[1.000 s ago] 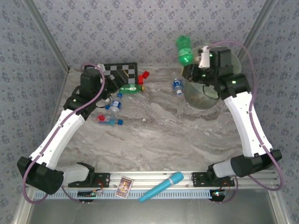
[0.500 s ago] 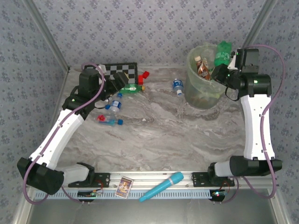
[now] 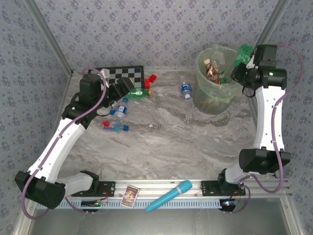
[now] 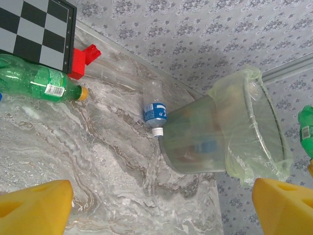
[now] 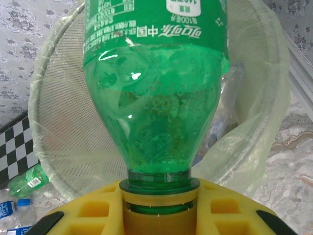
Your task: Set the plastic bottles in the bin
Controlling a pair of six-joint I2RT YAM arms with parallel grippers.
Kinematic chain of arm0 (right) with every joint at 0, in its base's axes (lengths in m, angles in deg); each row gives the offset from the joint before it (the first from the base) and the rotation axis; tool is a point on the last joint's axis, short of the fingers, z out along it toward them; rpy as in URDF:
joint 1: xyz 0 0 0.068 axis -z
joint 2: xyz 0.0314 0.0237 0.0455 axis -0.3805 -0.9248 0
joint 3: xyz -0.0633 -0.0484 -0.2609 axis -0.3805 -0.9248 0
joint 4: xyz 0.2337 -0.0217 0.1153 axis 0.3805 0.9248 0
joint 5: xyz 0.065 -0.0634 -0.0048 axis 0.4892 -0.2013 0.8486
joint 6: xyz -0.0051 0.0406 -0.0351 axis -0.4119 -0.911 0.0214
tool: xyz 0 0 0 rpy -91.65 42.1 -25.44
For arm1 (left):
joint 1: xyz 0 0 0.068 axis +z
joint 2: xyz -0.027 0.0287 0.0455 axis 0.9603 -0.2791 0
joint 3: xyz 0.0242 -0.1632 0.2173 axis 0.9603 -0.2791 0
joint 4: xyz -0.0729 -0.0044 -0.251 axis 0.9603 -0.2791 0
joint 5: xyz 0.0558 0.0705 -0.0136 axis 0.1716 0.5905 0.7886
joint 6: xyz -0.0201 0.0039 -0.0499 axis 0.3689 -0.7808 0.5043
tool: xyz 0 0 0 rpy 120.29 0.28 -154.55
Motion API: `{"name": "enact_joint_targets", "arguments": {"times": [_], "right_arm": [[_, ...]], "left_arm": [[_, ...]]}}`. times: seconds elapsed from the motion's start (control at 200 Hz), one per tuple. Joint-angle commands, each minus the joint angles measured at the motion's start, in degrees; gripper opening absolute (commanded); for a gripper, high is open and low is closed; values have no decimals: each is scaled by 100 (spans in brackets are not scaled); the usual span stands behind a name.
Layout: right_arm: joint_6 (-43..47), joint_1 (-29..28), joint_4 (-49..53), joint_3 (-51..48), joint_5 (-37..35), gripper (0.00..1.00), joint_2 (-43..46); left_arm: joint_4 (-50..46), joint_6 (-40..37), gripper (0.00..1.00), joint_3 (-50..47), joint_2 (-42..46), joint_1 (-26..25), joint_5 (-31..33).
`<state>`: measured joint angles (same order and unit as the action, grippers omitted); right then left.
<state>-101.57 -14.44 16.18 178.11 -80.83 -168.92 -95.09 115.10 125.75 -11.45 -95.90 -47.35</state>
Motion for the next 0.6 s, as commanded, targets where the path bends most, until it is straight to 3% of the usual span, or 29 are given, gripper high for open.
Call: {"name": "enact_joint_targets", "arguments": {"times": [0.0,0.045,0.09,0.105,0.595], "right_arm": [[222,33,103,341,-18,44,-138],[292,28,182,463,-78,62,-216],[341,30,296,609,-158,96,-305],[356,36,323,654,-164,100,-324],[448,-162,167,702,-244,100,23]], "left_arm": [[-38,-78,94,-20,113,31,-26],[-38,-70,94,-31,113,31,-21],[-46,-64,94,-39,116,31,-21],[-55,-64,94,-40,121,31,-14],[-37,-124,95,-15,-213,40,110]]}}
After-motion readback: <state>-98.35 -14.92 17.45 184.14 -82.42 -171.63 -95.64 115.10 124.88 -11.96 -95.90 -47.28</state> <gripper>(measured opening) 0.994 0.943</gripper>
